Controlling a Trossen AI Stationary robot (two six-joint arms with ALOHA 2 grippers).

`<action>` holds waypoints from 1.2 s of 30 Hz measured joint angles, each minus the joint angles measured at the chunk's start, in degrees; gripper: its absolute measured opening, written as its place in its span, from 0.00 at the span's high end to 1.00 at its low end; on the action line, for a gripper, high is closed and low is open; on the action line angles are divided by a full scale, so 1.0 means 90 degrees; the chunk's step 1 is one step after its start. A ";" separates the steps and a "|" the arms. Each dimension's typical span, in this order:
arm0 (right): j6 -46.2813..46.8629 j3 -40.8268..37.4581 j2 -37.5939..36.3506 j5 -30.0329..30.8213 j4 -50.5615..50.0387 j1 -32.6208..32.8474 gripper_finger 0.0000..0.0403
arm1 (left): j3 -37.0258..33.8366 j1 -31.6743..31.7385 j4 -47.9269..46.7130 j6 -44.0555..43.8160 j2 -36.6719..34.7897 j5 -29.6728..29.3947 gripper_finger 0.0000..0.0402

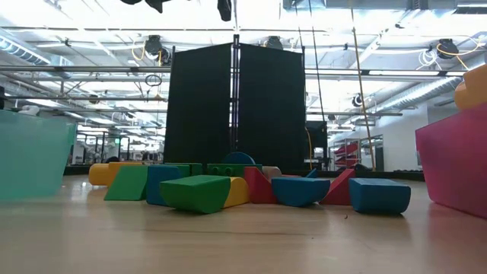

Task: Sort blocks by size
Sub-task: Put the 2-stud yellow game piece into the pink bin

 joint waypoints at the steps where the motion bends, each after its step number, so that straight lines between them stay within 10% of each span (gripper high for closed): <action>1: 0.0008 0.0000 0.0000 0.0004 -0.0011 -0.0001 0.49 | 0.0000 -0.0001 0.0002 0.0001 0.0000 0.0002 0.97; 8: 0.0371 0.0000 0.0002 0.0059 -0.0211 -0.0071 0.20 | 0.0000 -0.0001 0.0026 0.0041 -0.0002 0.0027 0.97; 14: 0.0367 0.0000 0.0002 -0.0072 -0.0255 -0.0075 0.17 | 0.0000 -0.0006 0.0027 0.0056 -0.0005 0.0054 0.97; 26: 0.0355 -0.0010 0.0054 -0.0262 -0.0230 -0.0075 0.33 | 0.0002 -0.0001 -0.0049 0.0055 -0.0007 0.0049 0.97; 36: 0.0377 -0.0010 0.0281 -0.0666 -0.0210 -0.0075 0.71 | 0.0002 -0.0001 -0.0164 0.0058 -0.0010 0.0012 0.97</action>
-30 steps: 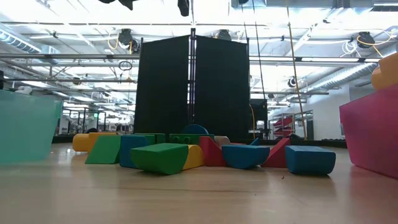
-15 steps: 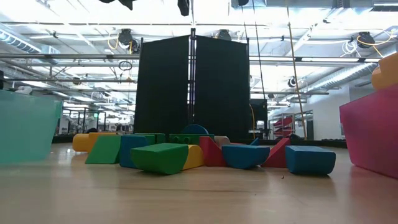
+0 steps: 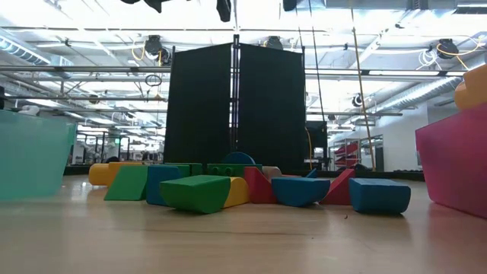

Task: Sort blocks by size
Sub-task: Put the 2-stud yellow game piece into the pink bin

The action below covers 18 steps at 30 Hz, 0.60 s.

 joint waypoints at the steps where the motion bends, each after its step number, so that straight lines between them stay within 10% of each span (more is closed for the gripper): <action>1: 0.0000 0.0000 0.0000 0.0018 0.0000 0.0002 0.71 | 0.0000 0.0000 -0.0002 -0.0001 0.0000 0.0002 0.97; 12: -0.0079 0.0118 -0.0019 0.0020 0.0102 0.0005 0.71 | 0.0016 0.0000 0.0073 0.0073 -0.0010 -0.0007 0.96; 18: -0.0092 0.0121 -0.0019 0.0001 0.0081 0.0007 0.71 | 0.0017 0.0008 0.0053 0.0498 -0.0010 0.0284 0.80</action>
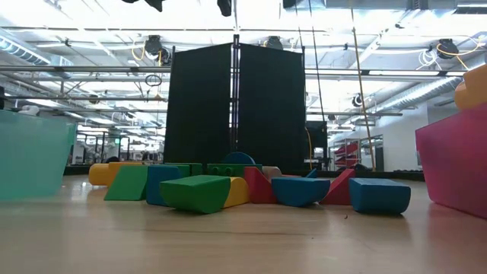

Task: Sort blocks by size
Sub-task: Put the 2-stud yellow game piece into the pink bin

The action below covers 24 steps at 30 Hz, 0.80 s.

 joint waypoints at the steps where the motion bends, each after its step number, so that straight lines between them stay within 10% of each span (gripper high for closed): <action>1: -0.0006 0.0000 0.0000 0.0001 -0.0002 0.0000 0.71 | 0.0000 0.0016 -0.0001 0.0004 0.0000 0.0089 0.76; 10: -0.0105 0.0007 -0.0059 0.0130 -0.0200 -0.0007 0.71 | 0.0000 0.0099 -0.0150 0.0119 -0.0004 0.0085 0.42; 24: 0.0663 0.0027 -0.1546 0.0551 -0.3517 0.0354 0.71 | -0.0019 0.0910 -0.1609 0.0106 -0.0364 -0.0083 0.39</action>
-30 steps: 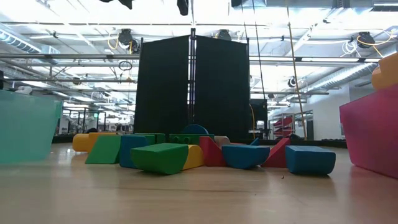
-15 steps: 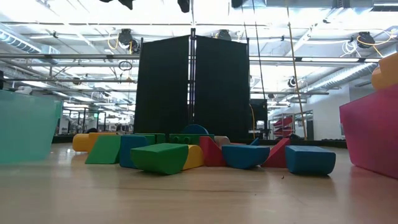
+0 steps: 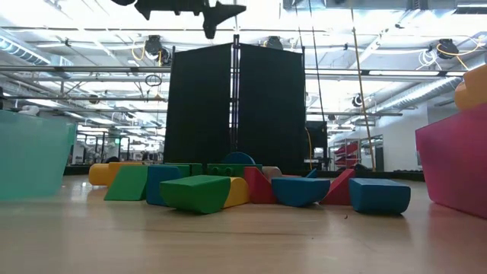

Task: Sort blocks by size
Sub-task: Put the 2-stud yellow game piece into the pink bin

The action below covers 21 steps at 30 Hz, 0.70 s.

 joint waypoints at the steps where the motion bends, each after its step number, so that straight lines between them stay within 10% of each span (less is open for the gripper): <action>1: 0.0345 0.0004 -0.0120 0.0000 -0.0531 0.0152 0.71 | 0.0000 0.0040 -0.0063 -0.0003 -0.0004 -0.0002 0.39; 8: 0.3260 -0.0010 -0.0161 -0.0038 -0.3338 0.2040 0.71 | 0.0002 0.0236 -0.0489 -0.0002 -0.0034 -0.0002 0.39; 21: 0.7673 -0.0029 0.0983 -0.0577 -0.3494 0.5056 0.71 | 0.0002 0.0529 -0.0597 -0.0171 -0.0034 0.0245 0.39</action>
